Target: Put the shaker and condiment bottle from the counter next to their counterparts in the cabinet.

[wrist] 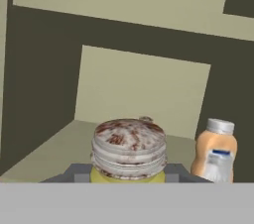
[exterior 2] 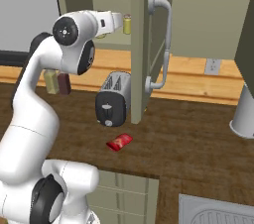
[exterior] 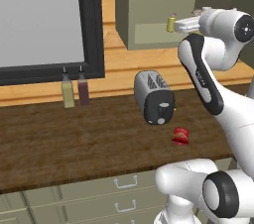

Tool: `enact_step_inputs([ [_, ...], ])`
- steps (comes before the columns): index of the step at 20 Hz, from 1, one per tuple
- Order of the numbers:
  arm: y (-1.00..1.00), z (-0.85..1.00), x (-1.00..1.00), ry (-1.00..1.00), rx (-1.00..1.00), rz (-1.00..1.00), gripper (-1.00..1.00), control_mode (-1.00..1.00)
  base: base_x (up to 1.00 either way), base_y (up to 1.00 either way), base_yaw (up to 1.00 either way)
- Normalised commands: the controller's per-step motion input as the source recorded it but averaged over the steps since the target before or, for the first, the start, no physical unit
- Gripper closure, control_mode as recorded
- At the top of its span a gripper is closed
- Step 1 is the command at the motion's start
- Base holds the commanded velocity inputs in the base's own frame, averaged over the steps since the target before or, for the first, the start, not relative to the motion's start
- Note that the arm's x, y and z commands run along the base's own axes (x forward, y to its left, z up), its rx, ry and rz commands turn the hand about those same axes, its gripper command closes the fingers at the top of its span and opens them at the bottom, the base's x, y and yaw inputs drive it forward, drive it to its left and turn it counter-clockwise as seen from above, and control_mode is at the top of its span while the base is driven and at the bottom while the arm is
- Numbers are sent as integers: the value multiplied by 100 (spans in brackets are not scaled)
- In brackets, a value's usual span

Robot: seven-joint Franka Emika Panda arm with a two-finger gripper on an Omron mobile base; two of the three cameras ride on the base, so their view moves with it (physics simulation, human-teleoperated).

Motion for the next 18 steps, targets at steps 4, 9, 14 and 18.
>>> enact_step_inputs([
  [4,1,4,3,-5,4,-1,100,-100,0,0,0],
  [9,0,0,1,0,0,-3,100,-100,0,0,0],
  [14,1,-13,3,6,0,-1,100,-100,0,0,0],
  [18,0,-13,0,0,1,-4,100,-100,0,0,0],
])
